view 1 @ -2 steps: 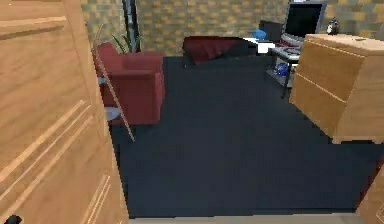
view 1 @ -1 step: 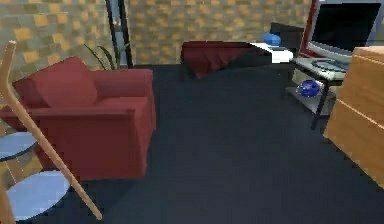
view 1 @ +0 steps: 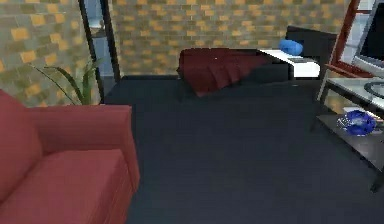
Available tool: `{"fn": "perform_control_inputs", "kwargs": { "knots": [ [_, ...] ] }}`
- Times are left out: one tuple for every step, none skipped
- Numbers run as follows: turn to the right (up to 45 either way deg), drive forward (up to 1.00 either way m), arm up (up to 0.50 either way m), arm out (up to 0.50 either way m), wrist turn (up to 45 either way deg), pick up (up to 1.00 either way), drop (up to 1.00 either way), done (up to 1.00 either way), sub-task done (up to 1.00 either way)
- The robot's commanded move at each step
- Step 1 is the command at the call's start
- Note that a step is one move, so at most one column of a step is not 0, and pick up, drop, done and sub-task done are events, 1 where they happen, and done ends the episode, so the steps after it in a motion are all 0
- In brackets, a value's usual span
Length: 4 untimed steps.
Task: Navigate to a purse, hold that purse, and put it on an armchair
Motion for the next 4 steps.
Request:
{"fn": "perform_control_inputs", "kwargs": {
  "knots": [
    [-3.0, 0.00, 0.00, 0.00, 0.0, 0.00, 0.00, 0.00, 0.00],
    [0.0, 1.00, 0.00, 0.00, 0.0, 0.00, 0.00, 0.00, 0.00],
    [0.0, 0.60, 0.00, 0.00, 0.0, 0.00, 0.00, 0.00, 0.00],
    [-18.0, 0.00, 0.00, 0.00, 0.0, 0.00, 0.00, 0.00, 0.00]
  ]
}}
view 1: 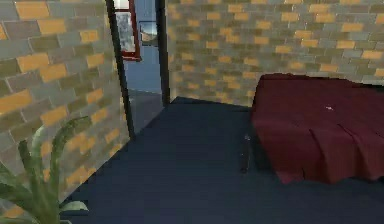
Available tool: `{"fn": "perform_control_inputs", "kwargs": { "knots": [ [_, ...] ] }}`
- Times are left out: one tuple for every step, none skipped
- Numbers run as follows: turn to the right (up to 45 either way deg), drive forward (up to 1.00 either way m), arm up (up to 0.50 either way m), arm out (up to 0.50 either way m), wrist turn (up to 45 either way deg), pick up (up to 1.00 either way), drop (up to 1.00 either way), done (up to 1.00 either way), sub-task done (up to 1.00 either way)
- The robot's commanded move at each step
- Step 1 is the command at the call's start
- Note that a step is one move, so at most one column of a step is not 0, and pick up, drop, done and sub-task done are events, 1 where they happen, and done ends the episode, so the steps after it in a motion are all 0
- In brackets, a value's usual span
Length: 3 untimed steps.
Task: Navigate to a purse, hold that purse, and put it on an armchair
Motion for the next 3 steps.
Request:
{"fn": "perform_control_inputs", "kwargs": {
  "knots": [
    [0.0, 1.00, 0.00, 0.00, 0.0, 0.00, 0.00, 0.00, 0.00],
    [-12.0, 0.00, 0.00, 0.00, 0.0, 0.00, 0.00, 0.00, 0.00],
    [0.0, 0.20, 0.00, 0.00, 0.0, 0.00, 0.00, 0.00, 0.00]
  ]
}}
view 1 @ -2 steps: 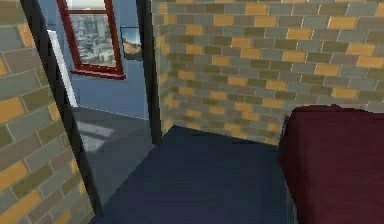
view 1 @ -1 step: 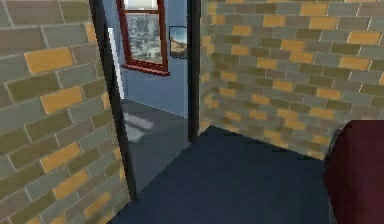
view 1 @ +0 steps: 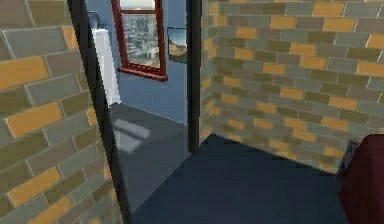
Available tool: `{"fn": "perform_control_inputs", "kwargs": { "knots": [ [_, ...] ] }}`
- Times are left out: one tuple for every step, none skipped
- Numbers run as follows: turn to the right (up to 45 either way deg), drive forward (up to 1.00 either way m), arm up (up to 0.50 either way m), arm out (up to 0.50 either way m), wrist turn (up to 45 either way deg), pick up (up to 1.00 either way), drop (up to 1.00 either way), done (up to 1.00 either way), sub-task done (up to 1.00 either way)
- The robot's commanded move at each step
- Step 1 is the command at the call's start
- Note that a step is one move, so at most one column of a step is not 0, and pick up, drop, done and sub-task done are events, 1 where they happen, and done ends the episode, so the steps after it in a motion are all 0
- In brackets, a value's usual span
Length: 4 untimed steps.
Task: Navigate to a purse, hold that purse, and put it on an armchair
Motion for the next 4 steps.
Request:
{"fn": "perform_control_inputs", "kwargs": {
  "knots": [
    [0.0, 0.85, 0.00, 0.00, 0.0, 0.00, 0.00, 0.00, 0.00],
    [24.0, 0.00, 0.00, 0.00, 0.0, 0.00, 0.00, 0.00, 0.00],
    [0.0, 0.05, 0.00, 0.00, 0.0, 0.00, 0.00, 0.00, 0.00],
    [-45.0, 0.00, 0.00, 0.00, 0.0, 0.00, 0.00, 0.00, 0.00]
  ]
}}
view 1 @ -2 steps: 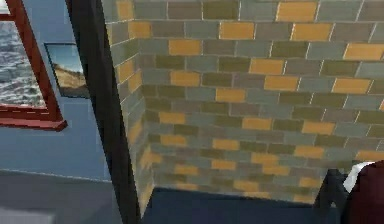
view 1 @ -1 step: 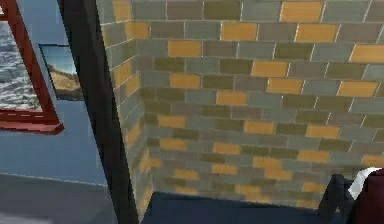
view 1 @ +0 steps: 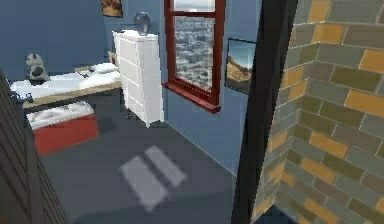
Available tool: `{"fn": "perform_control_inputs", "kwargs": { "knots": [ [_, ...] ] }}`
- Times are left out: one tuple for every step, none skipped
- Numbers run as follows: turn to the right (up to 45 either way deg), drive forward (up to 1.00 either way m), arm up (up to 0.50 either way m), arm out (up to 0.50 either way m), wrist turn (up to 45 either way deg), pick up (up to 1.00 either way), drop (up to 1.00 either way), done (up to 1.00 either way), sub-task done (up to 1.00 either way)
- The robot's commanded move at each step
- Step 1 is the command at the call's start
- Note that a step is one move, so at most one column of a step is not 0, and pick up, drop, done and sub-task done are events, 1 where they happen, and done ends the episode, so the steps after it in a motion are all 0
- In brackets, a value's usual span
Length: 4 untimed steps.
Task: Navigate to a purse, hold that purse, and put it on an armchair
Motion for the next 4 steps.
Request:
{"fn": "perform_control_inputs", "kwargs": {
  "knots": [
    [-3.0, 0.00, 0.00, 0.00, 0.0, 0.00, 0.00, 0.00, 0.00],
    [0.0, 0.45, 0.00, 0.00, 0.0, 0.00, 0.00, 0.00, 0.00],
    [-27.0, 0.00, 0.00, 0.00, 0.0, 0.00, 0.00, 0.00, 0.00],
    [0.0, 0.80, 0.00, 0.00, 0.0, 0.00, 0.00, 0.00, 0.00]
  ]
}}
